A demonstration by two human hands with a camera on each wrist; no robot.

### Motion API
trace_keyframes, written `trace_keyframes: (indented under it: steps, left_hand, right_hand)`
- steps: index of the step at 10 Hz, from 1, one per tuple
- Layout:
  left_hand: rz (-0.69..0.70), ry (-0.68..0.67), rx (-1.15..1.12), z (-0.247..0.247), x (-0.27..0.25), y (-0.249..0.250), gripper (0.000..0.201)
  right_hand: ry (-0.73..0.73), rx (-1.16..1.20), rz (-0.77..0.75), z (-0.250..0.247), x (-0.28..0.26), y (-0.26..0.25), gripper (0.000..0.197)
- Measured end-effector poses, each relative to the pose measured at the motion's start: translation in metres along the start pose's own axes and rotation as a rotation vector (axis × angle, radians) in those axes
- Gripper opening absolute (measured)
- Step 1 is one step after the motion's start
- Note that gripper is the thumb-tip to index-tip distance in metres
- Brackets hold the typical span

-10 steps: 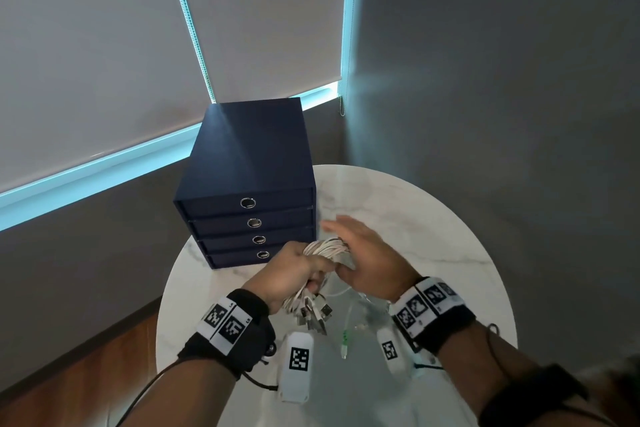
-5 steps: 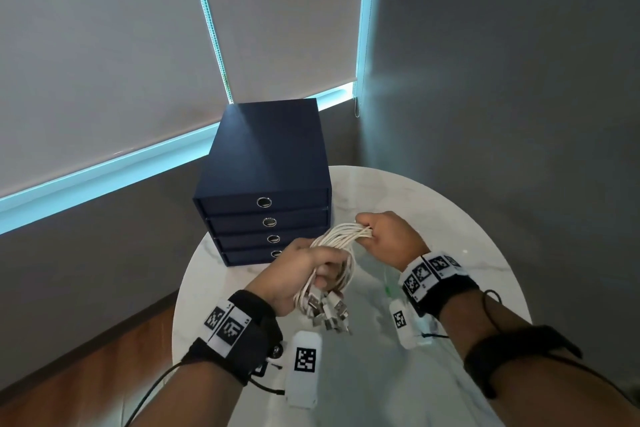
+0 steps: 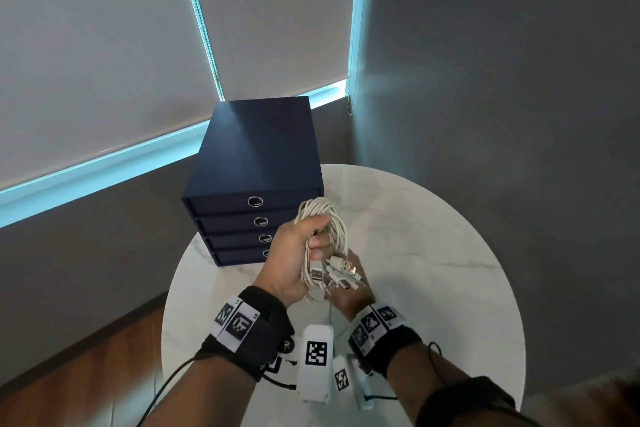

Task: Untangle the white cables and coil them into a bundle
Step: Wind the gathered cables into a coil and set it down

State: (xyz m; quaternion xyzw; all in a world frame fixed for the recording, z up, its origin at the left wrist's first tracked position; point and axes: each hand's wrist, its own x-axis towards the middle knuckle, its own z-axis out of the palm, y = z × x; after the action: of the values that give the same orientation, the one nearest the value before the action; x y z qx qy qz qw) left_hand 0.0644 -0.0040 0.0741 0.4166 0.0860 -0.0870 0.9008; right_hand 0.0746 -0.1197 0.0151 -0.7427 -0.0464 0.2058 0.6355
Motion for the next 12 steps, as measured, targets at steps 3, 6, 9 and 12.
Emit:
trace_keyframes:
  steps: [3,6,9,12]
  left_hand:
    - [0.36,0.406,0.158,0.001,-0.001,-0.013,0.022]
    - [0.533,0.577,0.318,-0.01,0.003,-0.024,0.024]
    - [0.613,0.584,0.475,-0.017,-0.001,-0.032,0.023]
    - [0.543,0.486,0.786,-0.025,0.0,-0.037,0.044]
  right_hand:
    - [-0.129,-0.318,-0.171,0.02,-0.012,0.019,0.023]
    - [-0.283,-0.408,0.095,0.009,-0.019,0.024,0.01]
    - [-0.218,-0.236,0.038,0.001,-0.024,0.015,0.013]
    - [-0.263,-0.233,-0.04,-0.004,-0.029,0.0,0.006]
